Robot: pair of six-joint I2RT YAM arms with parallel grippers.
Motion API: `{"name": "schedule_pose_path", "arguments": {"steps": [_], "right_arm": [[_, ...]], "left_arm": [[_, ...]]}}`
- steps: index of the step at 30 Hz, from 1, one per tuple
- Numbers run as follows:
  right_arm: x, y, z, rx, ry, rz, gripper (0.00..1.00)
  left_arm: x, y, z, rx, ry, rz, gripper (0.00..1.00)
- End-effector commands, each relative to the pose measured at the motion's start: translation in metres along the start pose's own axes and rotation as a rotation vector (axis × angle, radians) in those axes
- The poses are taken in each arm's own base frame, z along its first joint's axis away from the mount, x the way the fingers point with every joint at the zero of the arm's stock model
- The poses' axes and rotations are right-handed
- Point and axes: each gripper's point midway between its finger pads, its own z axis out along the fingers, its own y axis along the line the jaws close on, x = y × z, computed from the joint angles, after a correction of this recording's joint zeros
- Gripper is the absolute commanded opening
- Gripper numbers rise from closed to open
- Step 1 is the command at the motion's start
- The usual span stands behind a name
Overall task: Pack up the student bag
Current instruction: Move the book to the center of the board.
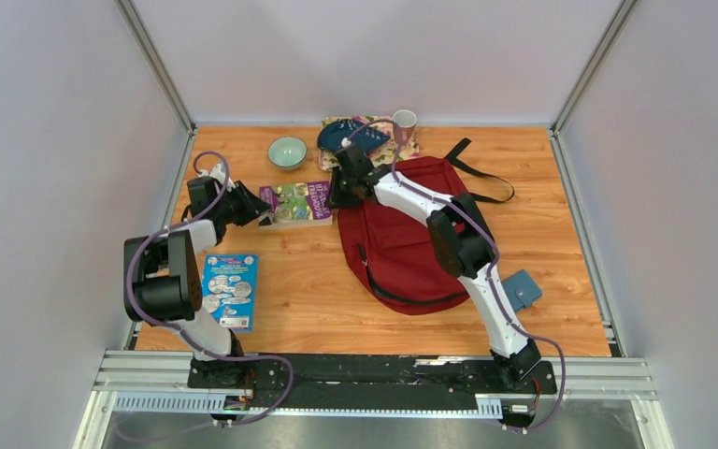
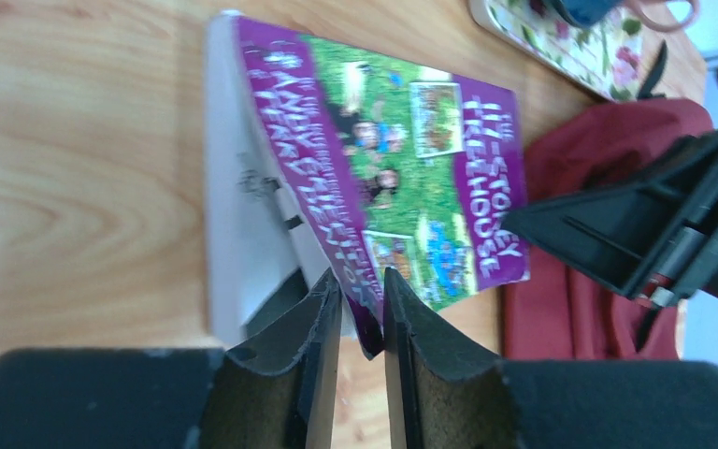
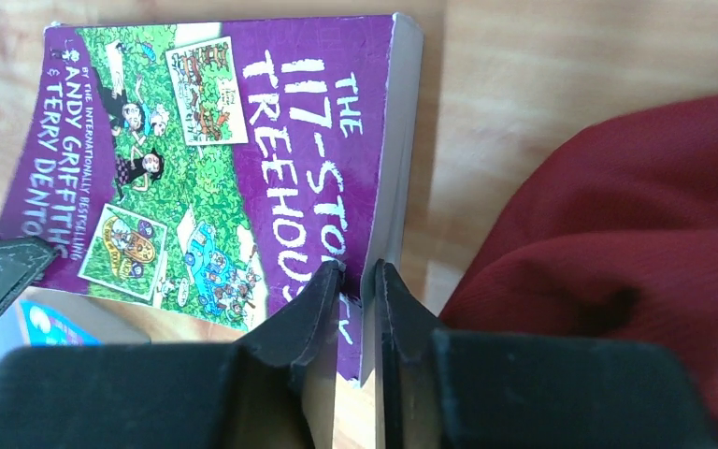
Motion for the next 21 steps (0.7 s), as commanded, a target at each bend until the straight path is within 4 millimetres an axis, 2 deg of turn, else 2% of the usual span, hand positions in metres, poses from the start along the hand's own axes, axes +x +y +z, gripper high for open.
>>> {"name": "schedule_pose_path", "arguments": {"steps": [1,2,3,4,7,8,11,14,15,18,21], "right_arm": [[0.05,0.076,-0.031,-0.215,0.103,-0.086,0.14],[0.054,0.077,-0.033,-0.215,0.109,-0.089,0.14],[0.056,0.08,-0.038,-0.216,0.105,-0.095,0.14],[0.071,0.076,-0.037,-0.198,0.126,-0.102,0.16],[0.076,0.062,-0.036,-0.138,0.11,-0.076,0.23],[0.076,0.06,-0.037,-0.125,0.107,-0.064,0.25],[0.073,0.057,-0.039,-0.105,0.09,-0.066,0.34],[0.068,0.061,-0.041,-0.108,0.081,-0.072,0.38],[0.067,0.062,-0.041,-0.108,0.079,-0.072,0.39],[0.065,0.063,-0.041,-0.107,0.073,-0.073,0.42],[0.065,0.062,-0.039,-0.102,0.073,-0.069,0.47]], "left_arm": [[0.018,-0.031,-0.027,0.062,0.024,-0.001,0.29],[0.024,-0.028,-0.032,0.037,0.034,0.004,0.3],[0.024,-0.023,-0.038,-0.002,0.013,0.01,0.34],[0.025,-0.019,-0.04,-0.028,0.011,0.013,0.38],[0.033,-0.002,-0.048,-0.131,0.035,0.016,0.48],[0.041,0.003,-0.051,-0.157,0.065,0.011,0.49],[0.049,0.019,-0.058,-0.255,0.086,0.005,0.57],[0.045,0.03,-0.069,-0.343,0.064,0.018,0.62],[0.036,0.032,-0.074,-0.371,0.031,0.025,0.67],[0.021,0.024,-0.079,-0.331,-0.008,0.031,0.7],[0.005,0.025,-0.083,-0.32,-0.031,0.017,0.71]]}}
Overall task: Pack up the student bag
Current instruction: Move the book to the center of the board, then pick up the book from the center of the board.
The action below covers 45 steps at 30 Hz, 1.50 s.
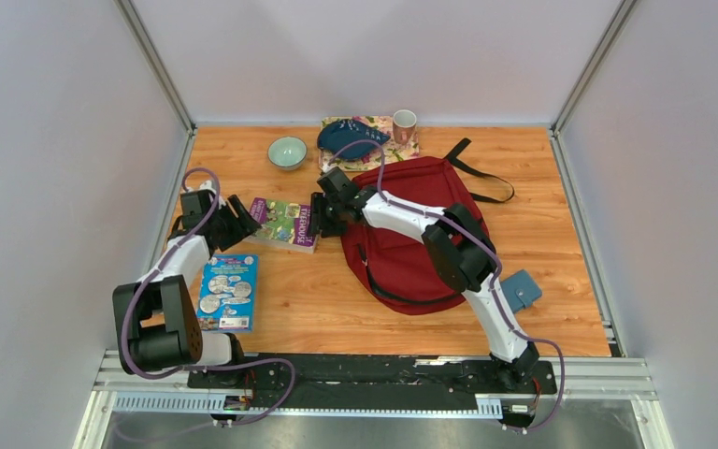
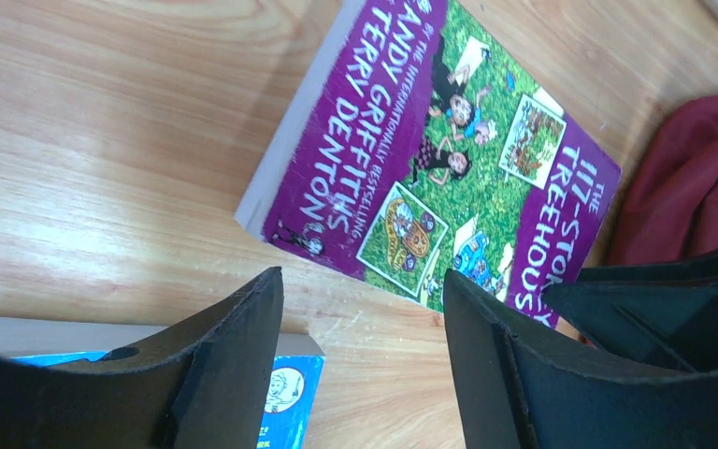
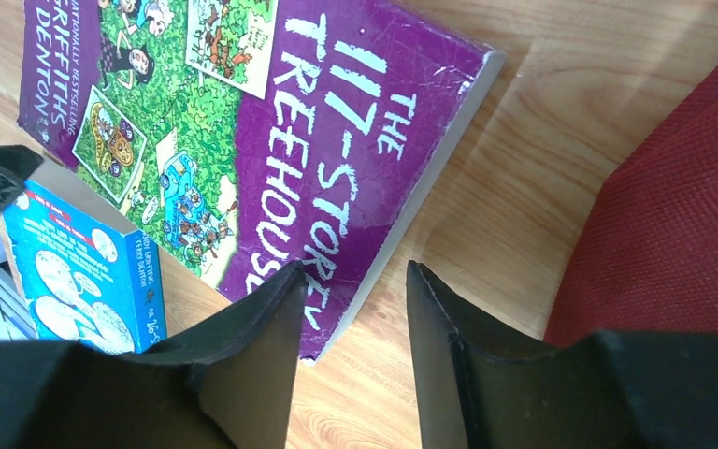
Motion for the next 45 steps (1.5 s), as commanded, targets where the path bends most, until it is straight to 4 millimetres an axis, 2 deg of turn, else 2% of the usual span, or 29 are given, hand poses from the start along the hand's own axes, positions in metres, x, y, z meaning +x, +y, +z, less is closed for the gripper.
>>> {"name": "schedule_pose_path", "arguments": {"steps": [1,4,10,13,22,24,27,28,30,31,34,36,39,40,43,44,45], "right_arm": [[-0.025,0.022,-0.019,-0.039,-0.07,-0.003,0.52],[-0.027,0.024,-0.016,-0.049,-0.069,0.003,0.58],[-0.028,0.028,-0.006,-0.063,-0.059,0.029,0.59],[-0.028,0.029,0.001,-0.076,-0.045,0.048,0.59],[-0.022,0.022,0.017,-0.078,-0.008,0.092,0.59],[-0.024,0.023,0.018,-0.085,-0.007,0.095,0.59],[-0.024,0.027,0.019,-0.106,0.003,0.092,0.59],[-0.022,0.029,0.019,-0.12,0.013,0.089,0.59],[-0.022,0.033,0.018,-0.144,0.017,0.087,0.56],[-0.021,0.036,0.017,-0.157,0.023,0.085,0.54],[-0.021,0.04,0.012,-0.176,0.024,0.081,0.45],[-0.019,0.042,0.01,-0.185,0.02,0.076,0.39],[-0.022,0.046,0.004,-0.202,0.01,0.073,0.37],[-0.021,0.046,0.003,-0.205,0.016,0.079,0.37],[-0.017,0.046,0.004,-0.21,0.029,0.087,0.37],[-0.016,0.046,0.003,-0.211,0.031,0.092,0.38],[-0.016,0.047,0.003,-0.215,0.029,0.093,0.38]], "left_arm": [[-0.032,0.0,-0.012,0.002,-0.066,0.026,0.71],[-0.033,-0.001,-0.002,0.036,-0.043,0.052,0.72],[-0.038,0.006,0.026,0.052,0.005,0.126,0.71],[-0.034,0.011,0.037,0.047,0.032,0.135,0.71],[-0.022,0.011,0.05,0.093,0.073,0.132,0.69],[-0.02,0.004,0.049,0.137,0.077,0.13,0.67],[-0.016,-0.01,0.045,0.218,0.081,0.117,0.55],[-0.013,-0.013,0.044,0.239,0.085,0.112,0.46],[-0.007,-0.025,0.039,0.308,0.111,0.092,0.34],[-0.011,-0.034,0.036,0.354,0.1,0.097,0.22],[-0.012,-0.046,0.028,0.414,0.096,0.082,0.09],[-0.013,-0.05,0.023,0.43,0.089,0.079,0.08],[-0.014,-0.055,0.015,0.443,0.079,0.087,0.18],[-0.014,-0.054,0.014,0.436,0.076,0.089,0.24],[-0.007,-0.047,0.022,0.412,0.118,0.065,0.34],[0.006,-0.041,0.023,0.394,0.178,0.042,0.34],[0.01,-0.04,0.025,0.395,0.201,0.028,0.34]]}}
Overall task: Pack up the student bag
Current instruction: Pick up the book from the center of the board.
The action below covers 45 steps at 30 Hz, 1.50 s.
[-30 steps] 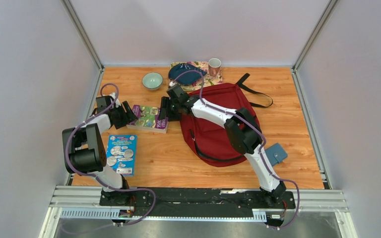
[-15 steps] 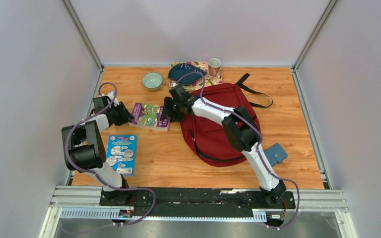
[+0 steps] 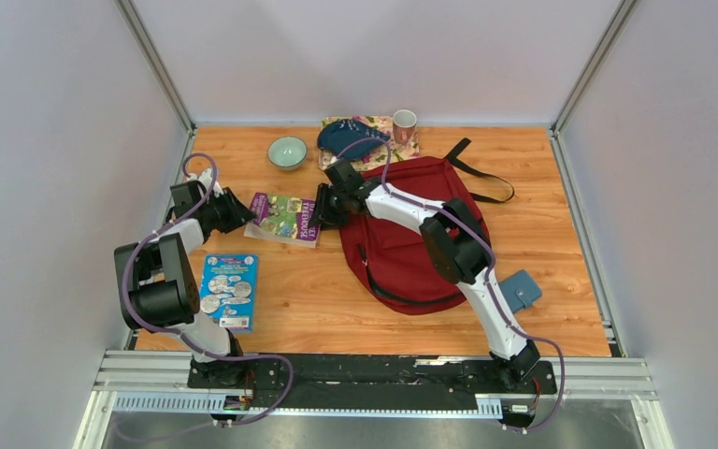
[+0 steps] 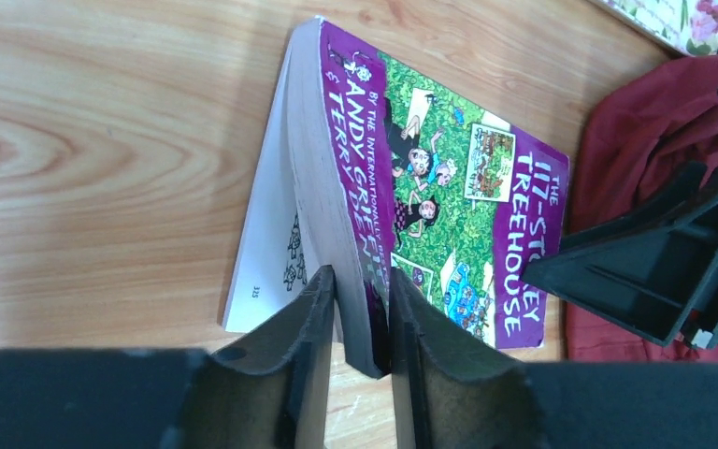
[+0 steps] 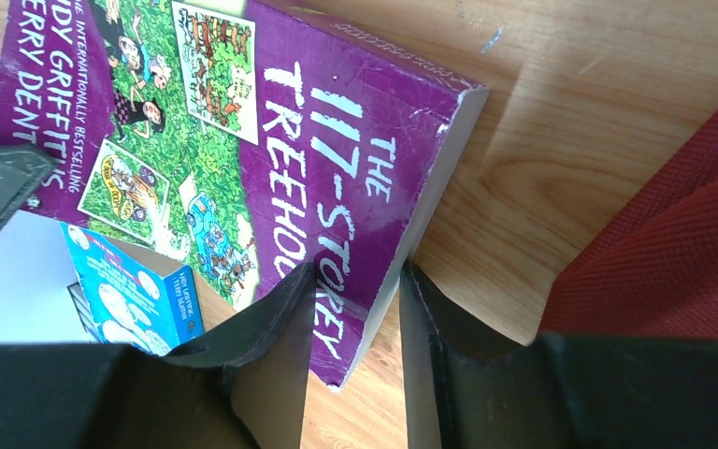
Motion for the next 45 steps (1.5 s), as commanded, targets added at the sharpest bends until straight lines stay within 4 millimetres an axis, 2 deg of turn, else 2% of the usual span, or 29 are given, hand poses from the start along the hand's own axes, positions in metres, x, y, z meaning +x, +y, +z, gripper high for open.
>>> {"name": "schedule_pose_path", "arguments": {"steps": [1,4,6,7,9,12,13,14,17,18,19,20,21,22,23,24,26,27,29,30,32,33,34,36,37,39,40,43,45], "right_arm": [[0.014,0.05,-0.007,-0.161,0.015,-0.03,0.38],[0.017,0.049,-0.008,-0.162,0.027,-0.02,0.39],[0.018,0.049,-0.008,-0.163,0.028,-0.017,0.39],[0.018,0.049,-0.009,-0.163,0.028,-0.018,0.39],[0.018,0.049,-0.011,-0.163,0.027,-0.024,0.39],[0.019,0.047,-0.015,-0.157,0.028,-0.031,0.4],[0.017,0.049,-0.02,-0.159,0.018,-0.043,0.41],[0.015,0.05,-0.024,-0.159,0.008,-0.05,0.44],[0.009,0.051,-0.045,-0.148,-0.033,-0.067,0.54],[0.005,0.057,-0.059,-0.16,-0.053,-0.074,0.55],[0.008,0.051,-0.063,-0.147,-0.054,-0.078,0.56],[0.006,0.048,-0.069,-0.144,-0.06,-0.077,0.57],[0.002,0.056,-0.085,-0.162,-0.086,-0.091,0.58],[0.008,0.045,-0.088,-0.143,-0.081,-0.089,0.58],[0.007,0.045,-0.094,-0.149,-0.095,-0.095,0.59],[0.003,0.053,-0.112,-0.175,-0.124,-0.107,0.59],[0.01,0.043,-0.12,-0.172,-0.125,-0.104,0.59],[0.008,0.051,-0.137,-0.196,-0.151,-0.109,0.59],[0.014,0.04,-0.147,-0.193,-0.16,-0.1,0.59],[0.01,0.049,-0.167,-0.228,-0.196,-0.103,0.61],[0.008,0.053,-0.183,-0.275,-0.224,-0.106,0.64],[0.015,0.046,-0.185,-0.277,-0.216,-0.095,0.65],[0.016,0.054,-0.201,-0.319,-0.227,-0.105,0.66],[0.019,0.056,-0.21,-0.353,-0.239,-0.124,0.68],[0.021,0.065,-0.223,-0.392,-0.245,-0.165,0.68],[0.025,0.067,-0.23,-0.413,-0.25,-0.204,0.68],[0.025,0.069,-0.238,-0.424,-0.265,-0.246,0.68],[0.029,0.067,-0.246,-0.435,-0.286,-0.328,0.69],[0.029,0.07,-0.257,-0.447,-0.311,-0.365,0.69]], "left_arm": [[0.052,-0.024,0.005,0.138,0.219,-0.125,0.25],[0.072,-0.016,0.008,0.119,0.249,-0.172,0.19],[0.077,-0.012,0.008,0.099,0.255,-0.187,0.1],[0.078,-0.01,0.008,0.089,0.255,-0.19,0.0],[0.077,-0.011,0.006,0.083,0.248,-0.187,0.0],[0.068,-0.015,-0.002,0.071,0.218,-0.149,0.0],[0.057,-0.019,-0.007,0.068,0.183,-0.116,0.0],[0.054,-0.021,-0.012,0.062,0.179,-0.099,0.0],[0.027,-0.035,-0.031,0.042,0.098,-0.033,0.0],[0.014,-0.042,-0.037,0.042,0.065,-0.011,0.0],[-0.001,-0.051,-0.049,0.04,0.013,0.02,0.0],[-0.004,-0.055,-0.056,0.031,0.003,0.019,0.0],[-0.023,-0.068,-0.068,0.04,-0.054,0.055,0.0],[-0.028,-0.071,-0.074,0.031,-0.073,0.057,0.0],[-0.032,-0.077,-0.08,0.036,-0.085,0.055,0.0],[-0.04,-0.085,-0.087,0.046,-0.107,0.065,0.0],[-0.046,-0.101,-0.1,0.083,-0.136,0.074,0.0],[-0.052,-0.11,-0.109,0.103,-0.164,0.088,0.0],[-0.056,-0.131,-0.118,0.188,-0.185,0.102,0.0],[-0.06,-0.142,-0.127,0.224,-0.208,0.12,0.0],[-0.065,-0.162,-0.138,0.302,-0.229,0.13,0.0],[-0.068,-0.172,-0.146,0.334,-0.245,0.141,0.0],[-0.065,-0.184,-0.152,0.395,-0.232,0.129,0.0],[-0.072,-0.203,-0.166,0.471,-0.262,0.167,0.0],[-0.07,-0.213,-0.173,0.516,-0.246,0.16,0.0],[-0.074,-0.228,-0.185,0.582,-0.256,0.199,0.0],[-0.073,-0.24,-0.194,0.651,-0.244,0.219,0.0],[-0.066,-0.261,-0.212,0.779,-0.21,0.268,0.0],[-0.059,-0.265,-0.216,0.826,-0.188,0.279,0.0]]}}
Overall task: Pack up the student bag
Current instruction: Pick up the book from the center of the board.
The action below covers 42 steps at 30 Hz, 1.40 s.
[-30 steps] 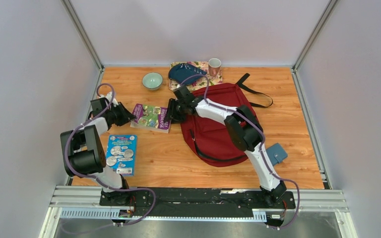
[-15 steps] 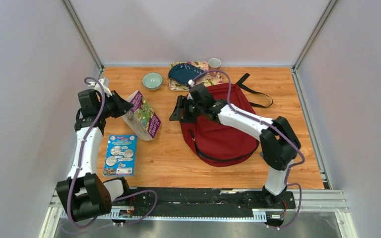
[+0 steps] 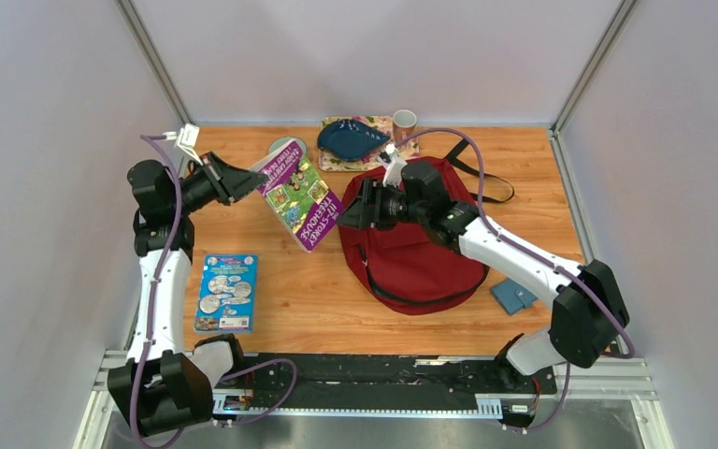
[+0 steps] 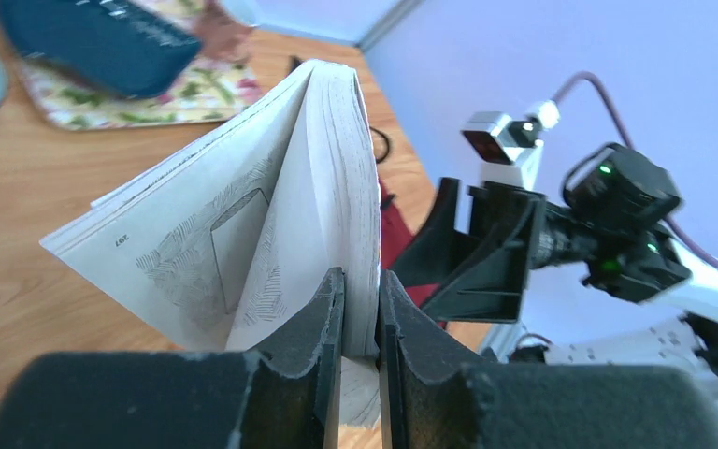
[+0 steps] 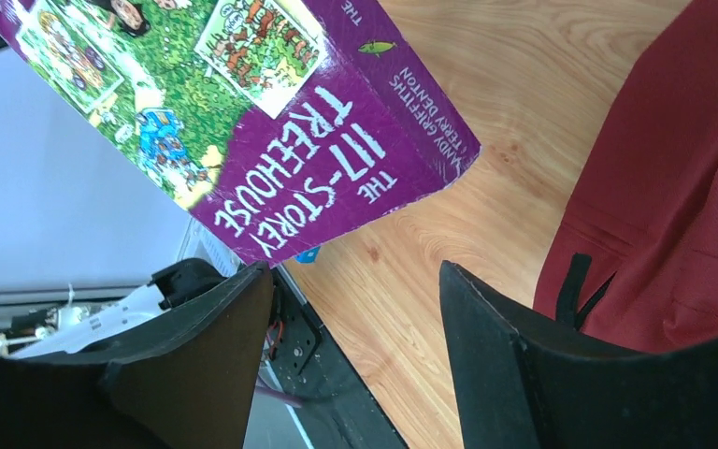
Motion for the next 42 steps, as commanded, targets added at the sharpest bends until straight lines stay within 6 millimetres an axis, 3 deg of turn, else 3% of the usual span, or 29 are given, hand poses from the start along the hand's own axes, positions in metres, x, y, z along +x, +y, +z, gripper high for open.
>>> {"name": "schedule_pose_path", "arguments": {"steps": [1,7,15,21,30,38,41,42], "right_arm": [[-0.013,0.026,-0.023,-0.102,-0.065,-0.178,0.69],[-0.02,0.037,-0.042,-0.127,-0.104,-0.3,0.69],[-0.023,0.035,-0.064,-0.103,-0.147,-0.453,0.71],[-0.012,0.057,-0.076,-0.224,-0.104,-0.534,0.72],[0.001,0.079,-0.076,-0.381,-0.044,-0.519,0.72],[-0.007,0.098,-0.073,-0.474,-0.082,-0.45,0.72],[-0.009,0.099,-0.07,-0.487,-0.104,-0.403,0.67],[-0.007,0.097,-0.068,-0.486,-0.101,-0.383,0.61]], "left_arm": [[-0.012,-0.084,-0.017,0.321,0.035,0.169,0.0],[0.011,-0.113,-0.013,0.465,0.137,0.235,0.0],[0.019,-0.136,-0.012,0.568,0.178,0.287,0.0],[0.027,-0.152,-0.014,0.648,0.189,0.331,0.0],[0.037,-0.168,-0.006,0.733,0.211,0.323,0.0],[0.036,-0.167,0.003,0.731,0.189,0.29,0.0],[0.037,-0.166,0.005,0.732,0.184,0.28,0.0],[0.036,-0.165,0.006,0.73,0.18,0.274,0.0]]}}
